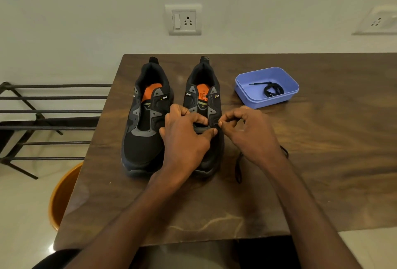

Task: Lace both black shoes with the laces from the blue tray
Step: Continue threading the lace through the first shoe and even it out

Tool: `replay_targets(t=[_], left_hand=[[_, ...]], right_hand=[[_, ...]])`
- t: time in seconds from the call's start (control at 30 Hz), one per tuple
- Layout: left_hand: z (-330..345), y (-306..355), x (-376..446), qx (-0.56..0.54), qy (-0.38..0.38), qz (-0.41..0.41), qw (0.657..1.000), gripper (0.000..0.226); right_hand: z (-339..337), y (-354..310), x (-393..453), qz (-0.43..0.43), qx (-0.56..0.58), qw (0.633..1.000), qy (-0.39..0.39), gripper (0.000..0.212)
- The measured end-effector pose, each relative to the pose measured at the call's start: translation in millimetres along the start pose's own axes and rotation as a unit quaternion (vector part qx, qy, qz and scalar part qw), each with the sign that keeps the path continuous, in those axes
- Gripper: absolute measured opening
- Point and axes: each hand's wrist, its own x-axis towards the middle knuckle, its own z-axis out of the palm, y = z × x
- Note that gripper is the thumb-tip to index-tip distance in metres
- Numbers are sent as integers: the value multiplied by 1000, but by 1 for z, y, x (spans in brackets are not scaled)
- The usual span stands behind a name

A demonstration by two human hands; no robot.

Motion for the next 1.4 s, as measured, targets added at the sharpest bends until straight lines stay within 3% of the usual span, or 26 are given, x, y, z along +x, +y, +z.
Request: replay_targets(t=[0.3, 0.4, 0.6, 0.87, 1.03, 1.13, 1.4], left_hand=[[-2, -3, 4, -65, -23, 35, 997, 21], [-8, -5, 9, -43, -42, 52, 997, 16], [-14, -1, 14, 6, -72, 53, 996, 7], [-22, 2, 22, 49, -137, 55, 988, 10], [-25, 3, 23, 39, -145, 64, 987, 3], [-24, 3, 25, 78, -170, 75, 979, 14], [-27, -1, 28, 57, -161, 72, 983, 5]], right_hand=[[10, 0, 4, -27, -3, 999, -20, 9], [7, 4, 4, -13, 52, 998, -42, 14], [14, -1, 0, -40, 86, 996, -8, 39], [19, 0, 0, -52, 109, 992, -19, 42], [21, -1, -1, -94, 99, 988, -66, 70], [19, 2, 0, -106, 84, 986, -95, 82], [17, 1, 2, -79, 87, 987, -112, 64]])
